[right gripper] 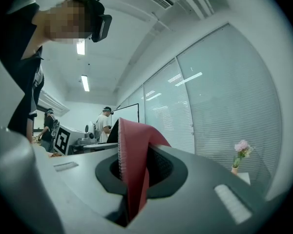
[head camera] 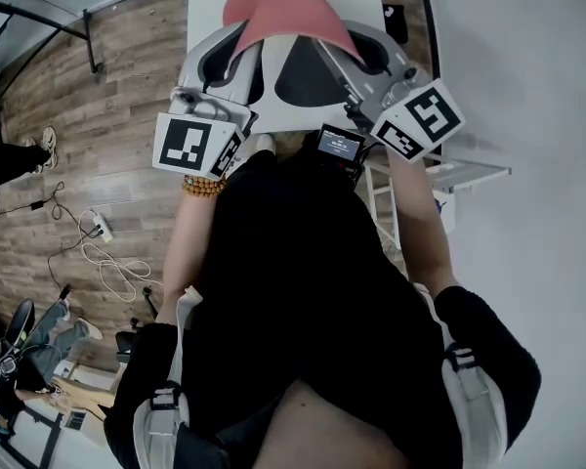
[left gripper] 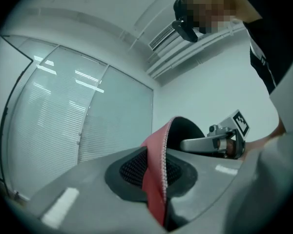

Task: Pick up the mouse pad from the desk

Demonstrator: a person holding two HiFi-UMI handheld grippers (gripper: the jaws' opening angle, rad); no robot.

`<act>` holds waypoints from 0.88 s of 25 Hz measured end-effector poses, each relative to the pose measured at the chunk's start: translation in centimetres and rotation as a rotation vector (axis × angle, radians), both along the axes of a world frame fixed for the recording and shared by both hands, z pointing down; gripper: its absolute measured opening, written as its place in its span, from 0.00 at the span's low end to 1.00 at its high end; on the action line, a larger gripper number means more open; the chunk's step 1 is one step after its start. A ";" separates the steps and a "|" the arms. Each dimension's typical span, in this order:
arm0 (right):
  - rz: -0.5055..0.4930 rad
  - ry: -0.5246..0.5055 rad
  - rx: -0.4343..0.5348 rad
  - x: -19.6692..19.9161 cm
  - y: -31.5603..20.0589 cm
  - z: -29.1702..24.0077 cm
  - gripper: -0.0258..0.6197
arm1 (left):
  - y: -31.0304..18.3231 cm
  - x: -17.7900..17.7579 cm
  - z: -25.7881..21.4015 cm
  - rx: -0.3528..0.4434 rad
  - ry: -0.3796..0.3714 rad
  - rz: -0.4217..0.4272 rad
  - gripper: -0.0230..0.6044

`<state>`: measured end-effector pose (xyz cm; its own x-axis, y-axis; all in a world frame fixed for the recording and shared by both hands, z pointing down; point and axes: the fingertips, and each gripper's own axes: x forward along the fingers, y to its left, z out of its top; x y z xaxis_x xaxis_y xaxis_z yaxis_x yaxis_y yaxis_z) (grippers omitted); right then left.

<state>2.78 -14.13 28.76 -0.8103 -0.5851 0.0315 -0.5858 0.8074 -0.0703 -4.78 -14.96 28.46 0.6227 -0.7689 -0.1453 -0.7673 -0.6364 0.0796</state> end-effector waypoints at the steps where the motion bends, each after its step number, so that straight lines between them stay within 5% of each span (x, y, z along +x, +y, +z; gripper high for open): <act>1: 0.026 -0.003 0.008 0.1 -0.2 -0.1 0.11 | -0.1 0.1 -0.1 0.010 -0.014 -0.015 0.07; 10: 0.163 0.025 0.046 0.3 -1.3 0.1 0.11 | -1.2 -1.1 0.2 0.046 -0.082 -0.144 0.07; 22: 0.216 0.112 0.046 0.5 -1.2 2.6 0.11 | -1.1 -1.7 2.4 0.016 -0.092 -0.194 0.07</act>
<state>3.24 -15.29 31.32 -0.6590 -0.7474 0.0839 -0.7474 0.6633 0.0386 -6.48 -16.07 30.88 0.4741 -0.8738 -0.1084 -0.8792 -0.4764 -0.0054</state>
